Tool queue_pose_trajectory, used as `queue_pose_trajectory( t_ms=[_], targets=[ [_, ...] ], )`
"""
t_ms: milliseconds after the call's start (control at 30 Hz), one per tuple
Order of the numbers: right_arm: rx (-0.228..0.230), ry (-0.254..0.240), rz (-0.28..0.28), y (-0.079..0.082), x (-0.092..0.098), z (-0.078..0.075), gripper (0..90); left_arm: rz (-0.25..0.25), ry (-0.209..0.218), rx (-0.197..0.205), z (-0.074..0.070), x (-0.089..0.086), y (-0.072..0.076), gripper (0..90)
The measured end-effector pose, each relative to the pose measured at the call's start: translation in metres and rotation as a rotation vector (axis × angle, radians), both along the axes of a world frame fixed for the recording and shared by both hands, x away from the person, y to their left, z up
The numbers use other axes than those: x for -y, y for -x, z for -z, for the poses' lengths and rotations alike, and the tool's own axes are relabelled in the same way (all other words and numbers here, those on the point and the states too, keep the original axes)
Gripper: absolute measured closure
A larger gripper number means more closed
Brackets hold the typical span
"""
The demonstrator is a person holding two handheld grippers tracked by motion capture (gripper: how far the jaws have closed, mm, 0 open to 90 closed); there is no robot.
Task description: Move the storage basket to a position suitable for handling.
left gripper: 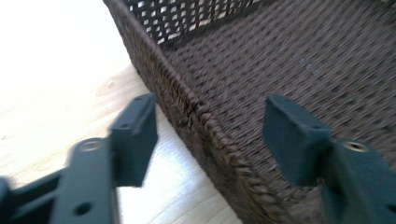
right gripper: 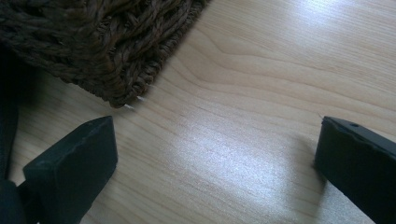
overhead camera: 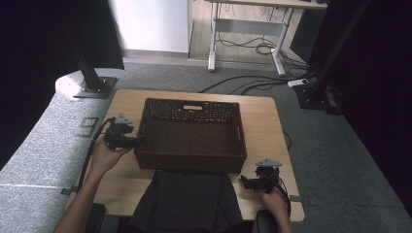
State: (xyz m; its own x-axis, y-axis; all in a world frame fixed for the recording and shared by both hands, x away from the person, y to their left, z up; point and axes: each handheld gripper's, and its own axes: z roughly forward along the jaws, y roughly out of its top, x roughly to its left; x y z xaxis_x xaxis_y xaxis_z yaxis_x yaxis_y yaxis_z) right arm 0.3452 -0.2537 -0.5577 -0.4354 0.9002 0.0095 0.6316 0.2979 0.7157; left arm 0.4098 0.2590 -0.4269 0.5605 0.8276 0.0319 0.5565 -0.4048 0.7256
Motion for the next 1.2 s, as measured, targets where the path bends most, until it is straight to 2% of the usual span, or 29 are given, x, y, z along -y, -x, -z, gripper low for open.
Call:
queue_pose_trajectory(
  t_ms=[67, 167, 267, 367, 433, 533, 633, 933, 1067, 1133, 1200],
  targets=[
    [0.0, 0.0, 0.0, 0.0, 0.0, 0.0, 0.0, 0.017, 0.026, 0.0, -0.005, -0.003, 0.005, 29.0],
    [0.0, 0.0, 0.0, 0.0, 0.0, 0.0, 0.0, 0.037, 0.029, 0.017, -0.008, -0.004, 0.017, 21.2],
    [0.0, -0.001, 0.0, 0.0, 0.0, 0.0, 0.0, 0.067, 0.038, 0.01, -0.007, -0.007, 0.03, 17.3],
    [0.0, -0.001, 0.0, 0.0, 0.0, 0.0, 0.0, 0.07, 0.045, 0.018, -0.001, -0.012, 0.042, 14.8],
    [0.0, -0.001, 0.0, 0.0, 0.0, 0.0, 0.0, 0.066, 0.054, 0.02, 0.006, -0.017, 0.048, 13.3],
    [0.0, -0.001, 0.0, 0.0, 0.0, 0.0, 0.0, 0.054, 0.039, 0.037, 0.019, -0.025, 0.055, 7.6],
    [0.0, 0.0, 0.0, 0.0, 0.0, 0.0, 0.0, 0.044, 0.029, 0.028, 0.033, -0.03, 0.058, 3.4],
    [0.0, 0.0, 0.0, 0.0, 0.0, 0.0, 0.0, 0.034, 0.043, -0.015, 0.075, -0.035, 0.057, 0.0],
    [0.0, 0.0, 0.0, 0.0, 0.0, 0.0, 0.0, 0.021, 0.043, -0.047, 0.091, -0.037, 0.055, 0.0],
    [0.0, 0.0, 0.0, 0.0, 0.0, 0.0, 0.0, 0.02, 0.029, -0.076, 0.097, -0.037, 0.053, 0.0],
    [0.0, -0.001, 0.0, 0.0, 0.0, 0.0, 0.0, 0.021, 0.017, -0.079, 0.103, -0.038, 0.053, 0.0]
  ],
)
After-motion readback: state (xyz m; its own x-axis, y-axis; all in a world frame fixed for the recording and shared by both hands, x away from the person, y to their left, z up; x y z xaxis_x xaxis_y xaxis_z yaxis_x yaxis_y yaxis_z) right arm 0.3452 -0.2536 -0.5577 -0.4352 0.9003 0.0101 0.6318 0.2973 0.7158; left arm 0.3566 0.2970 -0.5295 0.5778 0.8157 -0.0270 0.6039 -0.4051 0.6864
